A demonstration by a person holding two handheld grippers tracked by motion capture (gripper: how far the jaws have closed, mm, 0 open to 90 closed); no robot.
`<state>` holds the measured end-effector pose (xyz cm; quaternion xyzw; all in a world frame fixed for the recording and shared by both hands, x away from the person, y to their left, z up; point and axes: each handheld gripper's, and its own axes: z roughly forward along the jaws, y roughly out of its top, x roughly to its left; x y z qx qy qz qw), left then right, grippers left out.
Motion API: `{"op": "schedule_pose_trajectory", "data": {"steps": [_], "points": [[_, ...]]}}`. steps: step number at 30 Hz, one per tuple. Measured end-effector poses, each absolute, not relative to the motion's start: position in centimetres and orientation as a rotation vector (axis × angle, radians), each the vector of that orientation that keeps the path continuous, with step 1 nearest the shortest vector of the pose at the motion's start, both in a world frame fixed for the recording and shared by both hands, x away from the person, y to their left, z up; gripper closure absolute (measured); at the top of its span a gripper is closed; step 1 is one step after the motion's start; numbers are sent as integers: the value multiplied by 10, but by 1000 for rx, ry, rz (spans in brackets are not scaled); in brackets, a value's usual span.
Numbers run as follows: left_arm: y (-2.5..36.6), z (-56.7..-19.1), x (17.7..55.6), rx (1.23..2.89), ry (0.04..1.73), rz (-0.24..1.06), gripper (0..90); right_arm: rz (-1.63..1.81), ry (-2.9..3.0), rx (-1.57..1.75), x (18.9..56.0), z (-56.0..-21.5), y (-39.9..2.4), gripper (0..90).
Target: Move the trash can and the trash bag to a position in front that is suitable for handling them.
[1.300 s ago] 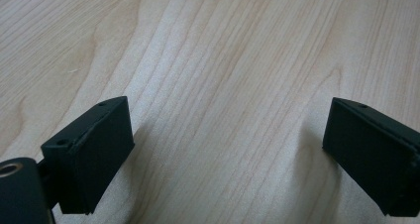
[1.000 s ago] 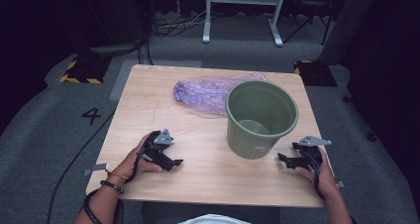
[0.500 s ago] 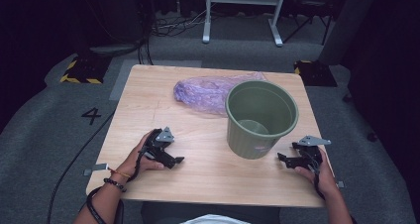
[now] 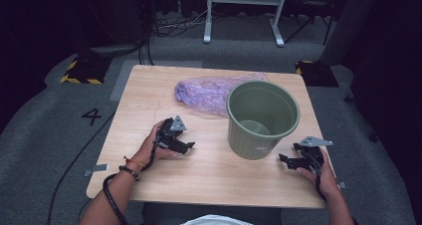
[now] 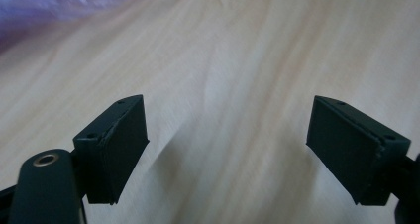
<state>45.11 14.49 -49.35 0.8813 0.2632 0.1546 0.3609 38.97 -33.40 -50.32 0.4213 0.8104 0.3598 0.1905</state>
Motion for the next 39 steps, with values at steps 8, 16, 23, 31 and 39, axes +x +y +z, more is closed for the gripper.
{"op": "schedule_pose_trajectory", "data": {"steps": [8,16,23,31,39], "points": [[123,-488,473,2247,646,418,162,1013,2279,1181,390,-503,-334,180],[120,-485,484,2210,632,411,163,1013,2280,1181,390,-503,-334,180],[116,-476,502,2160,653,436,159,1011,2279,1180,390,-503,-334,180],[105,-469,522,2115,686,468,162,1013,2279,1180,390,-503,-334,180],[97,-468,549,2109,766,453,281,1013,2280,1179,390,-503,-334,180]]}}
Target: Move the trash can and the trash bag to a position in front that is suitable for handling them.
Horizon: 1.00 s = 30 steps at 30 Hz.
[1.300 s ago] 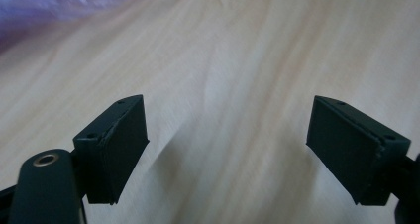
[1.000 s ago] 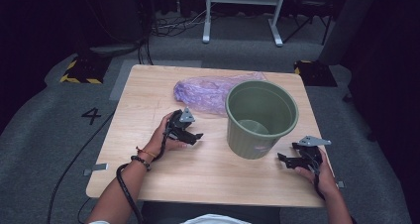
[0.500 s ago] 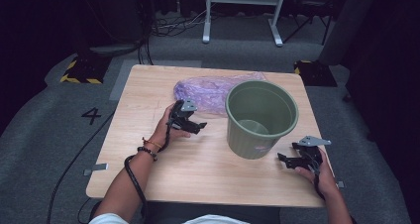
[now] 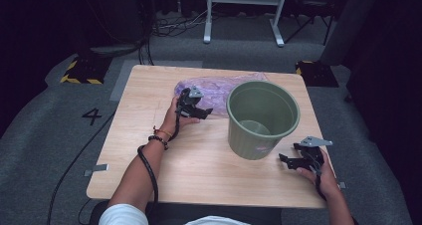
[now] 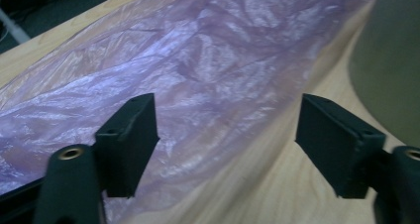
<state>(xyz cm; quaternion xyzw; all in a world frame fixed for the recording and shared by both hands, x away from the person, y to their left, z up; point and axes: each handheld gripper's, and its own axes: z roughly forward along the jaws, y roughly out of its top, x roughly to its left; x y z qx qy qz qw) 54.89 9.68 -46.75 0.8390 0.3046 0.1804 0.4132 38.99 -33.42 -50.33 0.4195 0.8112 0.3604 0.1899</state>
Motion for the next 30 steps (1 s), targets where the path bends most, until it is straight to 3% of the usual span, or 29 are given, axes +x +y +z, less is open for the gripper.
{"op": "schedule_pose_trajectory", "data": {"steps": [2,5,9,22,30], "points": [[95,-470,553,2119,784,456,312,1012,2280,1179,390,-503,-334,180],[92,-475,561,2141,823,480,477,1013,2280,1179,390,-503,-334,180],[91,-481,569,2168,862,475,573,1013,2280,1179,390,-503,-334,180],[106,-494,576,2211,920,422,734,1014,2282,1177,390,-503,-334,180],[130,-494,551,2229,888,421,784,1014,2282,1177,390,-503,-334,180]]}}
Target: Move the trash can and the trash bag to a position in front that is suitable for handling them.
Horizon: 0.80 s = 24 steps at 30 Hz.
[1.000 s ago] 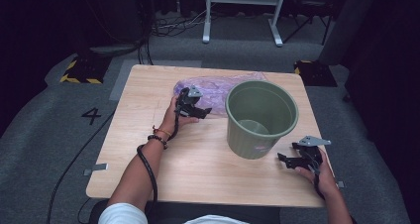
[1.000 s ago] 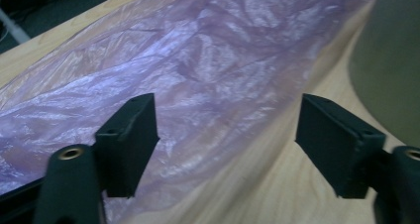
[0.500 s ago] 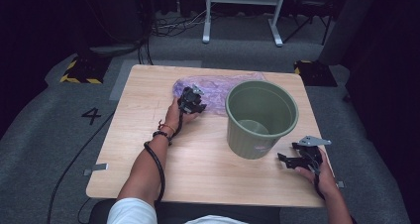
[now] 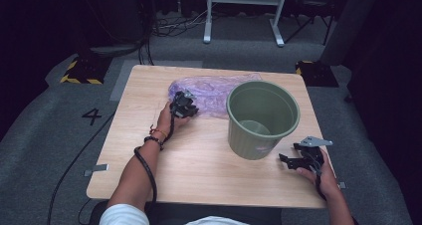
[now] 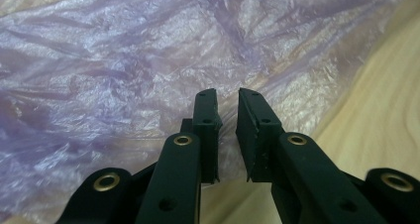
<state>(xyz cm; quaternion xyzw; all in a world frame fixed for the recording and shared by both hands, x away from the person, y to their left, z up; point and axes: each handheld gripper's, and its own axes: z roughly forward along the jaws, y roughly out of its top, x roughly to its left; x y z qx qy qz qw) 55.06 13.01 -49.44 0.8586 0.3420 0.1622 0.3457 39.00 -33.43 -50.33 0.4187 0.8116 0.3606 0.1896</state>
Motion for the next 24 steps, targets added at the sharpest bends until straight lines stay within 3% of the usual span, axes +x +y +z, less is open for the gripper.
{"op": "schedule_pose_trajectory", "data": {"steps": [17,21,24], "points": [[227,-493,469,2235,922,421,804,1014,2285,1176,390,-503,-334,179],[236,-493,458,2238,937,432,782,1014,2284,1178,390,-503,-334,179],[242,-492,446,2247,941,471,712,1014,2283,1178,390,-503,-334,179]]}}
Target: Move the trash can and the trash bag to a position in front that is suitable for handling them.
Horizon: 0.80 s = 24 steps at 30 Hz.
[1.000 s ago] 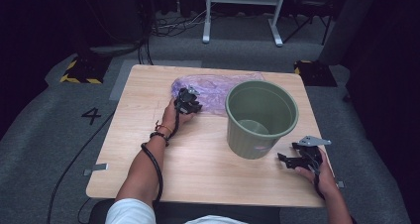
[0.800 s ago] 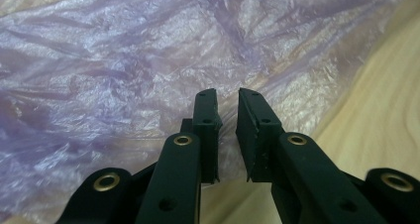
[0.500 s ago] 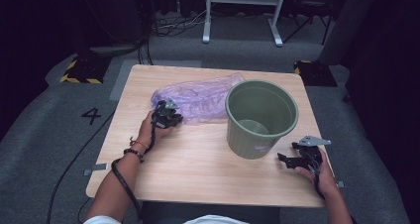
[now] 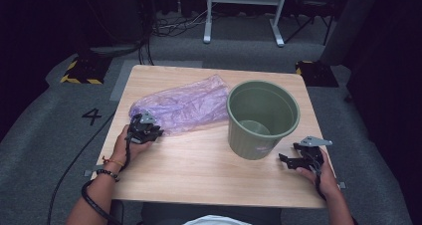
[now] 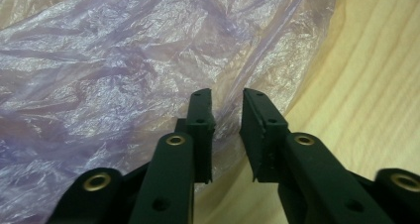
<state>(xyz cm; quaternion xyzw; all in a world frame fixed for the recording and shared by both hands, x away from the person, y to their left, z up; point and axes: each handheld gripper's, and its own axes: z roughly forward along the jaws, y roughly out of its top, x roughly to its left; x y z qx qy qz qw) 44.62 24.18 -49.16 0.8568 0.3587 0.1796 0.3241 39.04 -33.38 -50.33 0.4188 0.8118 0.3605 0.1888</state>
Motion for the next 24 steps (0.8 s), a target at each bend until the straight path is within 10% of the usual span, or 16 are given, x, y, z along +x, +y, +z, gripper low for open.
{"op": "schedule_pose_trajectory", "data": {"steps": [11,21,24], "points": [[184,-466,436,2206,754,553,262,1014,2283,1178,390,-503,-334,178],[133,-488,479,2273,770,531,335,1012,2281,1178,390,-503,-334,179],[132,-493,495,2270,835,513,539,1013,2281,1178,390,-503,-334,179]]}}
